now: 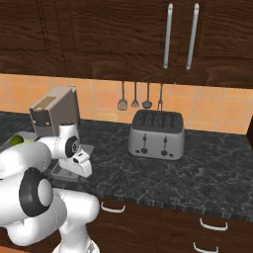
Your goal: Take the meat container that has the fish and place it on the second highest rack of the freezer. Then take the vegetable container that has the lemon wedge and lime and place it on the highest rack of the freezer.
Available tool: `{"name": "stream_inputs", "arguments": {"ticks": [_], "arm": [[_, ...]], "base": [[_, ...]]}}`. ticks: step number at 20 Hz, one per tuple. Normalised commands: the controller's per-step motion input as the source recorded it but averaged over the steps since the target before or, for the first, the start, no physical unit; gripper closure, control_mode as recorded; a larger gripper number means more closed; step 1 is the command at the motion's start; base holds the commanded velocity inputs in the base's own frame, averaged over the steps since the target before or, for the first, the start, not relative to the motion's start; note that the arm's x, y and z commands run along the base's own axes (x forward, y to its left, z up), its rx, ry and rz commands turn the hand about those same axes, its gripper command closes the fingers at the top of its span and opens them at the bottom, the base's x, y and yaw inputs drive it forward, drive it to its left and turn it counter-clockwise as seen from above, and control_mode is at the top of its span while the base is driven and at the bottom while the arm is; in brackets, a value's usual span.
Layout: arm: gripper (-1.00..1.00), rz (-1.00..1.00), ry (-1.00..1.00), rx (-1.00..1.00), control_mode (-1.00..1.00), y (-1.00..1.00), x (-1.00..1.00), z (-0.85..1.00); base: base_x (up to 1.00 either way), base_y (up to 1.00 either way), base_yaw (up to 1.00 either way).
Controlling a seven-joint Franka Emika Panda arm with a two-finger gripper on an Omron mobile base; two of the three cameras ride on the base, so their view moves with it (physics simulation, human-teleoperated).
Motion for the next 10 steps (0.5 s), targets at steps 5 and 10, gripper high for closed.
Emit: {"name": "stream_inputs", "arguments": {"ticks": [5, 10], "arm": [[-1.0, 0.0, 0.0, 0.01, -1.0, 0.0, 0.22, -0.28], [-1.0, 0.0, 0.0, 0.02, -1.0, 0.0, -0.04, -0.3]], "base": [[0.0, 0.0, 0.0], [0.0, 0.0, 0.0]]}}
